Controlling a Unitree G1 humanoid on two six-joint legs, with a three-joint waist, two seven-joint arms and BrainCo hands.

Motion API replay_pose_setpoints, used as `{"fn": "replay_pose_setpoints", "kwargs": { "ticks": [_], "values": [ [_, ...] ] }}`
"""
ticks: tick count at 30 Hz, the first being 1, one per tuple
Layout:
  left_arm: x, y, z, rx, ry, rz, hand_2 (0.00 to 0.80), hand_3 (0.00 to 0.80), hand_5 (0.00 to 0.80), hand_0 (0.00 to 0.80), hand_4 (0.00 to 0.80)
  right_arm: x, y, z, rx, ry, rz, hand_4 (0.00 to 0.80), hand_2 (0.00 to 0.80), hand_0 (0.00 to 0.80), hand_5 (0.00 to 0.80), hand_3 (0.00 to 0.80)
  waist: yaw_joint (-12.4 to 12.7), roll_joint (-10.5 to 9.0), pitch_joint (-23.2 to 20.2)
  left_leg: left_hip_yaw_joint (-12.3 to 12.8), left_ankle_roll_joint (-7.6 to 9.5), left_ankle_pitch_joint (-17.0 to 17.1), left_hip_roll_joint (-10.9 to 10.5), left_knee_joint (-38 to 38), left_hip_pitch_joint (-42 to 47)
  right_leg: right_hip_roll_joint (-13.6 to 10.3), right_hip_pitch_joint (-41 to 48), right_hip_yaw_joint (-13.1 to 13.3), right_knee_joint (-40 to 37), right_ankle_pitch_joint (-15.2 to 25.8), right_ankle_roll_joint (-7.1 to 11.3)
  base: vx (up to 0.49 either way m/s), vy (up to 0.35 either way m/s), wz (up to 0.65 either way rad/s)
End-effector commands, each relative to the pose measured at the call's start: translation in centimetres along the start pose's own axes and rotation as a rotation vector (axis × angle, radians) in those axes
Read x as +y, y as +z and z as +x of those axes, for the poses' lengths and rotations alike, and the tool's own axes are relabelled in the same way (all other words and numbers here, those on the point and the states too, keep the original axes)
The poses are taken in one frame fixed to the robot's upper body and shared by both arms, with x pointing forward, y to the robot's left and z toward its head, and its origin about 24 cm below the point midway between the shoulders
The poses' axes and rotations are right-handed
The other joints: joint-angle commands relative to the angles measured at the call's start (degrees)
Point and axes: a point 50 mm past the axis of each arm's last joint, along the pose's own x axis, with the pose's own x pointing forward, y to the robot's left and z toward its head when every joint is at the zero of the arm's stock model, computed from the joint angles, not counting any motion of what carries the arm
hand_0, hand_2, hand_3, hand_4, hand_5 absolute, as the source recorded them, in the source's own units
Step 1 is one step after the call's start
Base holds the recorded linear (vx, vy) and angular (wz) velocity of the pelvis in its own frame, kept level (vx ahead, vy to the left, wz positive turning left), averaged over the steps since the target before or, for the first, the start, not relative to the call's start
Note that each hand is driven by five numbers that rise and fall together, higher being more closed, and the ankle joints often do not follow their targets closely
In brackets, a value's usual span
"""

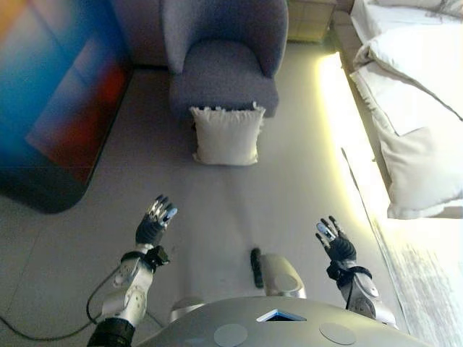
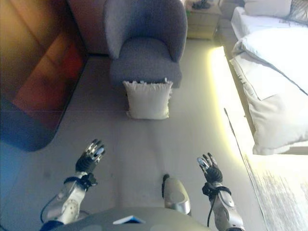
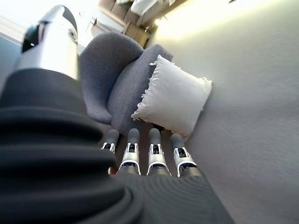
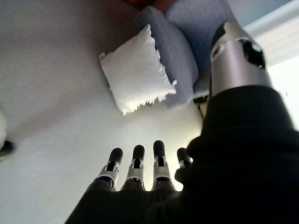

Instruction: Pick up the cushion and take it to the sofa

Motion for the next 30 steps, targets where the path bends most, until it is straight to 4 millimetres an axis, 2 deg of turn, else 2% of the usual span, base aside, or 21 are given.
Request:
{"fn": "replay_pose_setpoints", "kwargs": {
  "ticks": [1,3,5,6,7,9,11,12,13,14,15,19,20,21,22,24,25,26,28,29,30],
  "values": [
    [-2.6,3.9,1.9,-0.181,-0.069,-0.046,0.000,0.000,0.000,0.000,0.000,1.2,2.4,0.9,-0.093,0.068,-0.072,0.000,0.000,0.000,0.000,0.000,-0.01,-2.79,-0.98,0.46,3.98,15.17,-5.67,26.58,-7.22,-2.38,6.89,1.34,-16.06,11.55,1.50,0.311,-0.215,-0.84],
    [-3.0,4.0,2.1,-0.182,-0.071,-0.042,0.000,0.000,0.000,0.000,0.000,1.3,2.4,1.1,-0.104,0.070,-0.065,0.000,0.000,0.000,0.000,0.000,0.96,-3.53,-0.32,1.61,5.39,13.65,-5.77,26.88,-13.14,-2.28,9.43,1.79,-16.01,9.93,0.99,0.206,-0.098,-0.58],
    [-3.1,4.3,2.4,-0.187,-0.071,-0.038,0.000,0.000,0.000,0.000,0.000,1.6,2.3,1.2,-0.114,0.076,-0.052,0.000,0.000,0.000,0.000,0.000,2.03,-3.77,0.60,2.92,6.57,12.81,-5.30,20.02,-17.08,-1.36,11.97,2.38,-16.56,8.03,1.14,0.235,-0.015,-0.13],
    [-3.2,4.5,2.6,-0.190,-0.078,-0.039,0.000,0.000,0.000,0.000,0.000,1.6,2.4,1.2,-0.120,0.068,-0.048,0.000,0.000,0.000,0.000,0.000,2.11,-3.69,0.85,3.59,6.96,12.79,-4.93,13.55,-17.17,-0.50,12.63,3.75,-17.12,7.36,1.51,0.260,0.092,-0.05],
    [-3.3,4.8,2.7,-0.191,-0.085,-0.039,0.000,0.000,0.000,0.000,0.000,1.6,2.4,1.1,-0.125,0.057,-0.039,0.000,0.000,0.000,0.000,0.000,2.38,-3.11,1.03,3.84,6.63,13.91,-4.64,6.06,-17.71,0.62,13.25,4.40,-17.47,6.55,1.80,0.310,0.143,-0.13],
    [-3.5,4.9,2.9,-0.191,-0.093,-0.041,0.000,0.000,0.000,0.000,0.000,1.4,2.3,0.9,-0.131,0.039,-0.030,0.000,0.000,0.000,0.000,0.000,3.53,-2.41,1.61,1.58,5.82,15.80,-5.84,-5.64,-19.21,1.49,15.01,5.30,-17.91,5.33,2.52,0.304,0.143,-0.05],
    [-3.7,4.6,2.7,-0.198,-0.083,-0.042,0.000,0.000,0.000,0.000,0.000,1.5,2.0,0.7,-0.123,0.049,-0.030,0.000,0.000,0.000,0.000,0.000,5.20,-1.86,2.13,-2.68,4.37,18.63,-6.25,-18.23,-20.02,2.48,17.94,7.52,-18.30,3.50,2.77,0.373,0.090,-0.08],
    [-3.6,4.5,2.5,-0.202,-0.073,-0.045,0.000,0.000,0.000,0.000,0.000,1.5,1.9,0.7,-0.118,0.061,-0.034,0.000,0.000,0.000,0.000,0.000,5.69,-1.73,2.09,-3.91,4.07,18.94,-6.16,-19.74,-20.60,2.77,18.66,8.47,-18.46,3.13,2.84,0.411,0.042,-0.18],
    [-3.2,4.2,2.1,-0.209,-0.044,-0.058,0.000,0.000,0.000,0.000,0.000,1.4,1.6,0.6,-0.102,0.088,-0.051,0.000,0.000,0.000,0.000,0.000,6.57,-1.52,2.05,-6.45,3.41,19.13,-6.06,-21.16,-22.46,3.26,19.97,9.98,-18.52,2.17,2.95,0.361,0.029,-0.35],
    [-2.9,4.0,1.9,-0.211,-0.027,-0.066,0.000,0.000,0.000,0.000,0.000,1.4,1.4,0.5,-0.092,0.104,-0.064,0.000,0.000,0.000,0.000,0.000,6.88,-1.43,2.09,-6.72,3.13,19.04,-5.83,-21.16,-23.56,3.22,20.93,10.37,-18.42,1.27,3.01,0.433,0.054,-0.60],
    [-2.5,3.7,1.6,-0.211,-0.013,-0.071,0.000,0.000,0.000,0.000,0.000,1.3,1.3,0.4,-0.084,0.119,-0.075,0.000,0.000,0.000,0.000,0.000,7.05,-1.07,2.12,-5.85,2.90,19.19,-5.20,-21.16,-24.32,3.28,21.76,10.36,-18.13,0.12,2.99,0.359,0.078,-0.80],
    [-1.7,3.0,1.5,-0.198,-0.002,-0.075,0.000,0.000,0.000,0.000,0.000,1.3,1.0,0.1,-0.076,0.132,-0.086,0.000,0.000,0.000,0.000,0.000,6.99,0.25,2.12,-0.50,2.50,19.84,-3.63,-21.16,-24.91,3.13,23.63,7.82,-16.10,-3.59,2.71,0.333,0.116,-0.52],
    [-1.7,3.0,1.5,-0.198,-0.005,-0.073,0.000,0.000,0.000,0.000,0.000,1.3,1.0,0.1,-0.077,0.132,-0.083,0.000,0.000,0.000,0.000,0.000,6.93,0.46,2.17,1.11,2.71,19.89,-3.67,-21.15,-24.16,2.90,24.08,7.15,-15.48,-4.36,2.76,0.393,0.174,-0.24],
    [-1.8,3.2,1.5,-0.199,-0.014,-0.067,0.000,0.000,0.000,0.000,0.000,1.6,1.0,0.0,-0.080,0.131,-0.079,0.000,0.000,0.000,0.000,0.000,6.70,0.66,2.18,4.37,3.48,19.31,-4.09,-19.29,-23.21,2.32,24.60,5.65,-14.39,-5.06,2.89,0.420,0.194,-0.29],
    [-1.8,3.4,1.6,-0.201,-0.019,-0.062,0.000,0.000,0.000,0.000,0.000,1.8,1.1,0.0,-0.084,0.128,-0.075,0.000,0.000,0.000,0.000,0.000,6.62,0.67,1.94,6.42,4.47,18.45,-4.84,-17.55,-22.73,1.93,24.92,4.65,-13.70,-5.34,3.07,0.405,0.189,-0.19],
    [-2.0,3.6,1.6,-0.198,-0.026,-0.049,0.000,0.000,0.000,0.000,0.000,2.1,1.0,0.2,-0.085,0.113,-0.058,0.000,0.000,0.000,0.000,0.000,7.58,0.46,1.41,6.04,4.34,18.85,-6.27,-17.06,-23.05,0.66,25.59,2.98,-12.30,-4.62,4.33,0.396,0.155,0.02],
    [-1.9,3.9,1.7,-0.202,-0.022,-0.040,0.000,0.000,0.000,0.000,0.000,2.4,1.1,0.5,-0.081,0.117,-0.050,0.000,0.000,0.000,0.000,0.000,8.01,0.02,1.40,5.55,5.23,18.15,-7.54,-16.12,-22.66,-0.40,25.84,1.72,-10.52,-4.83,4.89,0.445,0.160,0.08],
    [-1.9,3.9,1.8,-0.203,-0.006,-0.024,0.000,0.000,0.000,0.000,0.000,2.7,0.9,0.7,-0.071,0.118,-0.045,0.000,0.000,0.000,0.000,0.000,8.45,-0.45,0.99,4.98,6.27,17.41,-8.62,-15.40,-22.11,-1.52,26.00,1.45,-8.67,-3.21,5.65,0.368,0.152,-0.02],
    [-2.0,4.6,2.0,-0.225,-0.022,-0.005,0.000,0.000,0.000,0.000,0.000,3.3,1.2,0.9,-0.071,0.136,-0.031,0.000,0.000,0.000,0.000,0.000,9.19,-0.96,-0.09,6.18,8.00,15.85,-10.20,-13.64,-21.33,-3.72,25.53,-0.36,-4.05,2.14,7.96,0.288,0.162,-0.21],
    [-2.1,4.9,2.0,-0.230,-0.026,0.001,0.000,0.000,0.000,0.000,0.000,3.5,1.2,1.0,-0.072,0.139,-0.032,0.000,0.000,0.000,0.000,0.000,9.55,-1.00,-0.42,6.17,8.81,15.11,-10.69,-13.35,-21.02,-4.61,25.09,-1.17,-0.52,3.74,8.52,0.325,0.231,-0.28],
    [-2.1,5.1,2.0,-0.233,-0.027,0.013,0.000,0.000,0.000,0.000,0.000,3.7,1.1,1.2,-0.077,0.133,-0.041,0.000,0.000,0.000,0.000,0.000,9.96,-0.57,-0.98,5.94,10.20,13.60,-11.58,-13.07,-19.57,-5.99,23.01,-2.39,7.90,7.62,9.14,0.331,0.263,-0.09]
  ]
}}
